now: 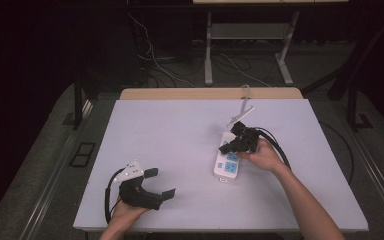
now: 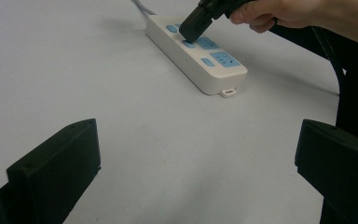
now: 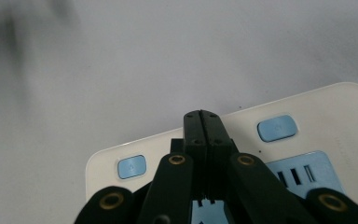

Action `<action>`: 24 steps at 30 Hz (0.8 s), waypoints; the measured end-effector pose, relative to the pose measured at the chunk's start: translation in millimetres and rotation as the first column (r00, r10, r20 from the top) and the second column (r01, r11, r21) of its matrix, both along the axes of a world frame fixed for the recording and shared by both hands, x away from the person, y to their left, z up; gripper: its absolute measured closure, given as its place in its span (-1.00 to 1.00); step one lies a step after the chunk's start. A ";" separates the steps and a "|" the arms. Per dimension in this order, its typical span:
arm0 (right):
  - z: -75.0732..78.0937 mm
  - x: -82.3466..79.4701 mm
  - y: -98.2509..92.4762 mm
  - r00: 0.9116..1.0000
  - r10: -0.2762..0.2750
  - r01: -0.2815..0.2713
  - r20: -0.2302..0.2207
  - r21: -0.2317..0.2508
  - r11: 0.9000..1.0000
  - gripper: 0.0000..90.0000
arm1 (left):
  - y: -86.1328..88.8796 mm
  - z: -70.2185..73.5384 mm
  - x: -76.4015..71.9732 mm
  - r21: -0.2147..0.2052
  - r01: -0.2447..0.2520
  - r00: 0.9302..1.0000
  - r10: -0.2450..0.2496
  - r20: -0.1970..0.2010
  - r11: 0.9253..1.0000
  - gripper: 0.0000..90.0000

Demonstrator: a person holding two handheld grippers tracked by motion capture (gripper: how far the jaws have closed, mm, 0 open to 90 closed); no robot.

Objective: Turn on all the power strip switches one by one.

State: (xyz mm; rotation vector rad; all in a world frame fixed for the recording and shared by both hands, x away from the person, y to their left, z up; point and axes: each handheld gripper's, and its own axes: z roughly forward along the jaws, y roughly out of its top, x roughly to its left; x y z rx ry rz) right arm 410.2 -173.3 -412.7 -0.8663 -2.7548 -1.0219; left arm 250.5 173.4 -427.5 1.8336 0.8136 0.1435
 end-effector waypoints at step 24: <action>-6.4 2.5 -4.1 1.000 0.000 0.001 -0.025 0.047 0.999 1.00 | -1.3 0.4 -1.7 0.000 0.000 1.000 0.000 0.003 1.000 -1.00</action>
